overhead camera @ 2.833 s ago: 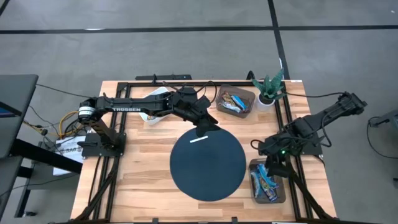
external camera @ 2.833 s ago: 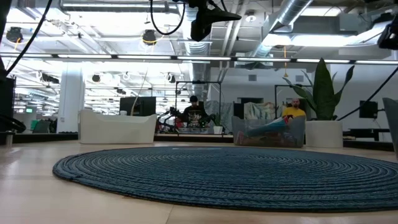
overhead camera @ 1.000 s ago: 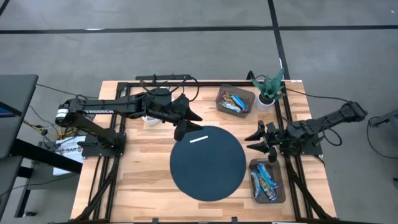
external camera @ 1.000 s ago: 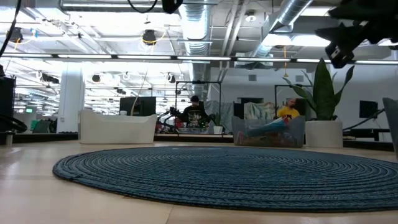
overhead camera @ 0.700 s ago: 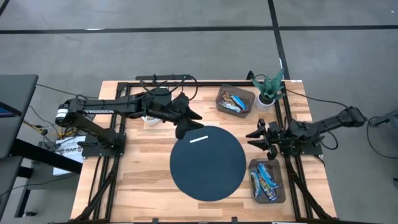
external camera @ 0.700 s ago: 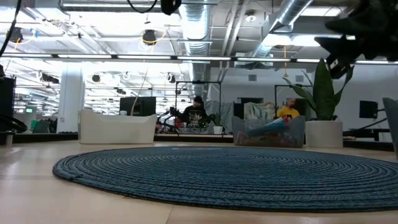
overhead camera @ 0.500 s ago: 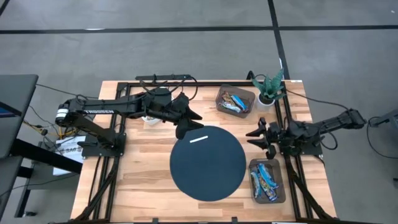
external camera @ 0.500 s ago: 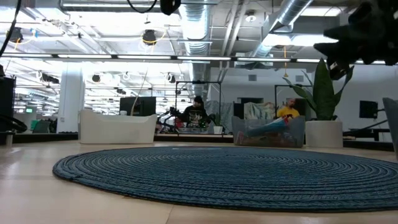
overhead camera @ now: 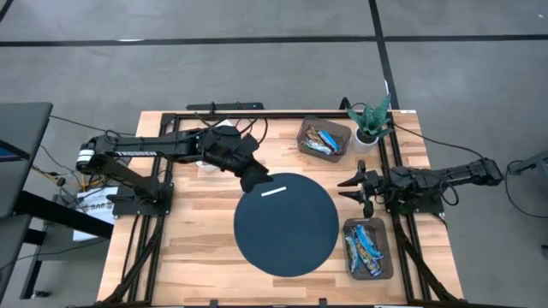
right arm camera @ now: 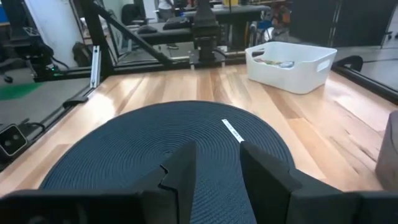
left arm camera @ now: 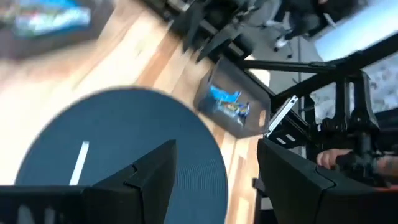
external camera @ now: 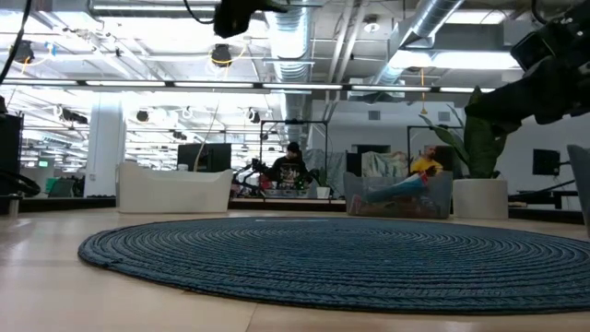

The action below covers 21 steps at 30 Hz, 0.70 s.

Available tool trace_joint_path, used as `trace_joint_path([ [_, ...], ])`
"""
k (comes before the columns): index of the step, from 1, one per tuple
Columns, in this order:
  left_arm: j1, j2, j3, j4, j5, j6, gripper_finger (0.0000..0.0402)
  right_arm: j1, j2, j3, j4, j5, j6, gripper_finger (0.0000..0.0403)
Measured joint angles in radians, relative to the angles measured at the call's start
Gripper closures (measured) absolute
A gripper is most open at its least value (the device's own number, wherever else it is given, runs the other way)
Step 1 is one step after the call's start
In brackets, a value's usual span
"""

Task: Pick and place Granola Bars by type
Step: Return to Home Position

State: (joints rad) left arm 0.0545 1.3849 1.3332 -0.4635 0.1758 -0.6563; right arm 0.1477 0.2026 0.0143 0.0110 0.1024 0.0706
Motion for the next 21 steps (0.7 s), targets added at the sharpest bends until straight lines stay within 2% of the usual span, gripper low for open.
trace_joint_path([
  [3,-0.018,0.000,0.000,-0.022,-0.006,-0.002,0.0185,0.000,0.000,0.000,-0.001,0.000,-0.001,0.0286],
  [9,-0.080,0.000,-0.001,0.049,0.021,0.321,0.0185,0.000,0.000,0.001,-0.003,0.000,-0.001,0.0281],
  [11,-0.093,-0.003,-0.033,0.081,0.022,0.387,0.0185,0.000,0.000,0.001,-0.003,0.000,-0.001,0.0280],
  [13,-0.094,-0.026,-0.118,0.160,0.052,0.421,0.0185,0.000,0.000,0.001,-0.003,0.000,-0.001,0.0280],
  [17,-0.075,-0.098,-0.384,0.542,0.199,0.438,0.0185,0.000,0.000,0.001,-0.003,0.001,0.000,0.0280],
  [19,-0.074,-0.146,-0.523,0.670,0.213,0.398,0.0185,0.000,0.000,0.001,-0.002,0.001,0.000,0.0280],
  [21,-0.074,-0.193,-0.641,0.727,0.186,0.349,0.0185,0.000,0.000,0.001,-0.002,0.002,0.000,0.0280],
])
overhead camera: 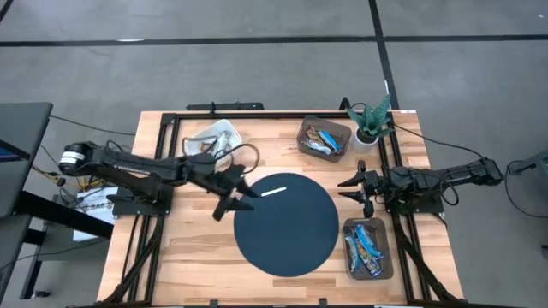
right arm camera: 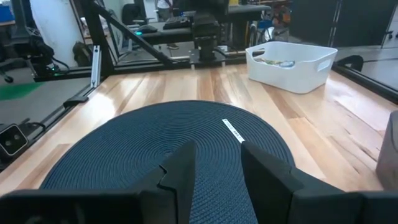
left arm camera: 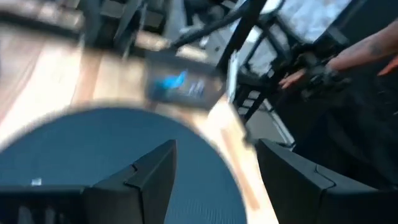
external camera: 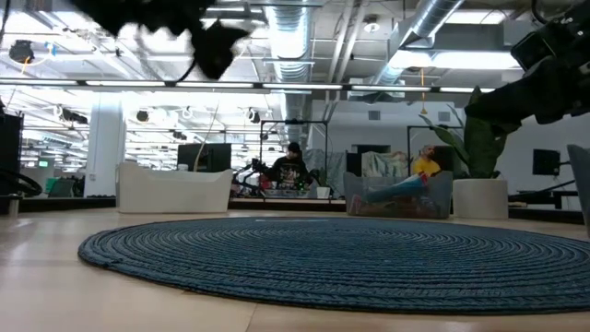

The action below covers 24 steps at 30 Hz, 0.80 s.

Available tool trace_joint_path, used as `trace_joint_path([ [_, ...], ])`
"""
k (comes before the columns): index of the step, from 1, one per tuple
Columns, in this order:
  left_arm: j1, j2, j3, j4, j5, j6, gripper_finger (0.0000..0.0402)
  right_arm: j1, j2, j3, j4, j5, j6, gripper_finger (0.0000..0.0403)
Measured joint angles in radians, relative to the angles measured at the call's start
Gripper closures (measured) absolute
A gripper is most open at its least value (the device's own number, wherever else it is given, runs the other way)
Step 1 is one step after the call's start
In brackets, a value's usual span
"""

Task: Pick and place Granola Bars by type
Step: Return to Home Position

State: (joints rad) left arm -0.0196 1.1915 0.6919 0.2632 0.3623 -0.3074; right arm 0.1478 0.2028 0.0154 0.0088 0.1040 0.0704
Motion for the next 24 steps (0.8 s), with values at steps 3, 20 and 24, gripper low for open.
trace_joint_path([
  [3,0.000,-0.084,-0.147,0.062,-0.031,-0.018,0.0185,0.000,0.000,0.000,0.000,0.000,0.000,0.0280],
  [20,0.000,-0.700,-0.674,0.249,-0.131,0.041,0.0185,0.000,0.000,0.000,-0.001,0.001,0.000,0.0280],
  [24,0.000,-0.816,-0.680,0.131,-0.132,0.085,0.0185,0.000,0.000,0.000,-0.001,0.001,0.001,0.0280],
])
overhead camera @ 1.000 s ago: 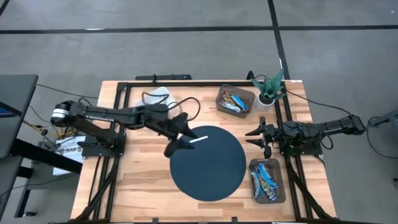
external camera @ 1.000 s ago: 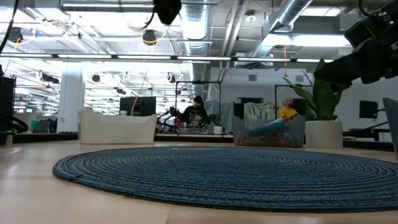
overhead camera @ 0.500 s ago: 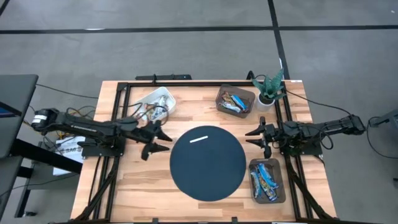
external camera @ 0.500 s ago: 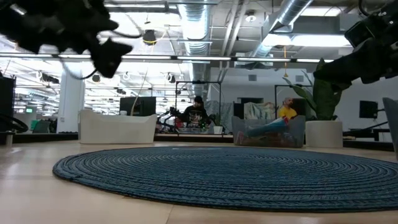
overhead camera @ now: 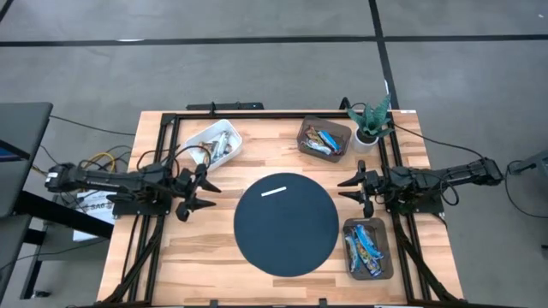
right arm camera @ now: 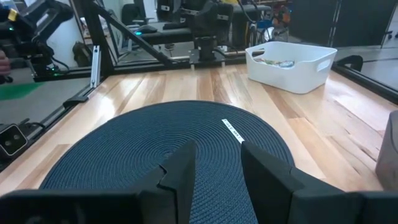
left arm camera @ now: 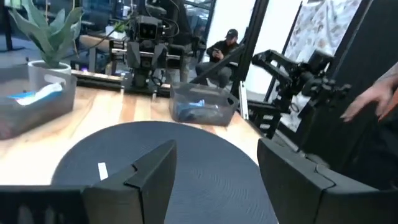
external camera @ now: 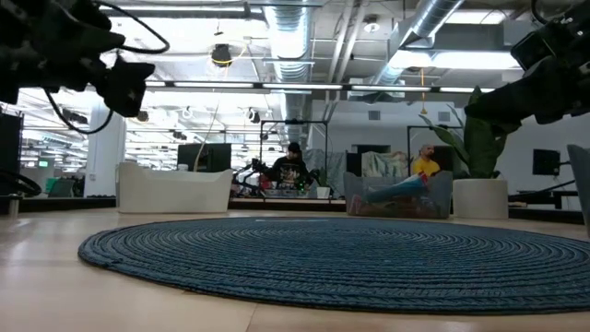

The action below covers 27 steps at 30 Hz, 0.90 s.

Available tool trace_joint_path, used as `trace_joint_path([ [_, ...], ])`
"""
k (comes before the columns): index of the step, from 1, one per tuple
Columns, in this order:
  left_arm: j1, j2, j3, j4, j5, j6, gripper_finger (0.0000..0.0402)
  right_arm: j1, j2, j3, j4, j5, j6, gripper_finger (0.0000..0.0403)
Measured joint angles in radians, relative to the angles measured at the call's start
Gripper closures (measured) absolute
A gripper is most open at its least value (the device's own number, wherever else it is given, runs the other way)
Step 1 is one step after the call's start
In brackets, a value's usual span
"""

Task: Pick and place Granola Bars by type
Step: Return to Home Position

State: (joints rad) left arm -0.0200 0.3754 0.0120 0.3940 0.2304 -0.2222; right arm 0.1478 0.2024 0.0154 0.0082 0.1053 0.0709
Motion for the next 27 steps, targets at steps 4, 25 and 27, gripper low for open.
trace_joint_path([
  [4,0.000,-0.090,0.000,-0.140,-0.073,0.052,0.0185,0.000,0.000,0.000,0.000,0.000,0.000,0.0280],
  [25,-0.003,-0.193,0.000,-0.357,-0.168,0.095,0.0185,0.000,0.000,0.000,0.000,0.000,0.000,0.0280],
  [27,-0.003,-0.193,0.000,-0.357,-0.168,0.086,0.0185,0.000,0.000,0.000,0.000,0.000,0.000,0.0280],
])
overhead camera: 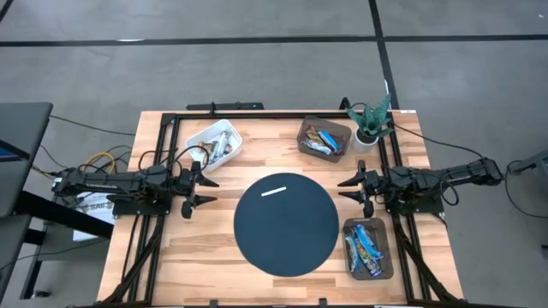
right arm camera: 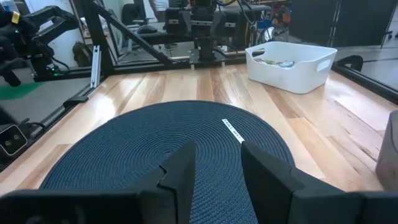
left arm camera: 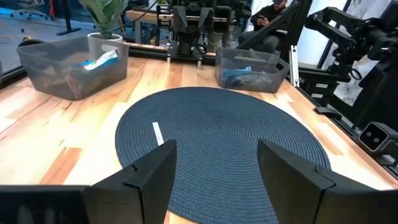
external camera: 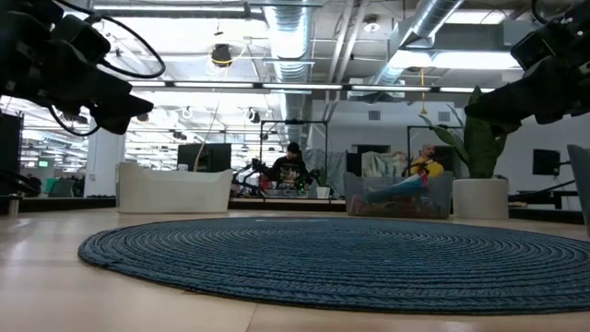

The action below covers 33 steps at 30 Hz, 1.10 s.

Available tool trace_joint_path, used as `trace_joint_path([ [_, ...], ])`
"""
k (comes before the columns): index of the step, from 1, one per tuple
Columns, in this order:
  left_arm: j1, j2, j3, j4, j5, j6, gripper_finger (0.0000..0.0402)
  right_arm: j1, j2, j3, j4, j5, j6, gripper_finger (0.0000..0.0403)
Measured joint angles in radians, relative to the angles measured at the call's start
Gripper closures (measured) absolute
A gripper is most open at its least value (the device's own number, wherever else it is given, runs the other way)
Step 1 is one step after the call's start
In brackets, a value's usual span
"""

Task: Pick and place Granola Bars by type
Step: Return to Home Position

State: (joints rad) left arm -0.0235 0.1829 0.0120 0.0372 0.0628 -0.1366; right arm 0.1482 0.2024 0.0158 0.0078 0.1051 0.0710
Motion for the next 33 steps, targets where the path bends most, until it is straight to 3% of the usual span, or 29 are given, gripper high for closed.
trace_joint_path([
  [33,0.000,0.000,0.000,-0.002,0.000,-0.004,0.0185,0.000,0.000,0.000,0.000,0.000,0.000,0.0280],
])
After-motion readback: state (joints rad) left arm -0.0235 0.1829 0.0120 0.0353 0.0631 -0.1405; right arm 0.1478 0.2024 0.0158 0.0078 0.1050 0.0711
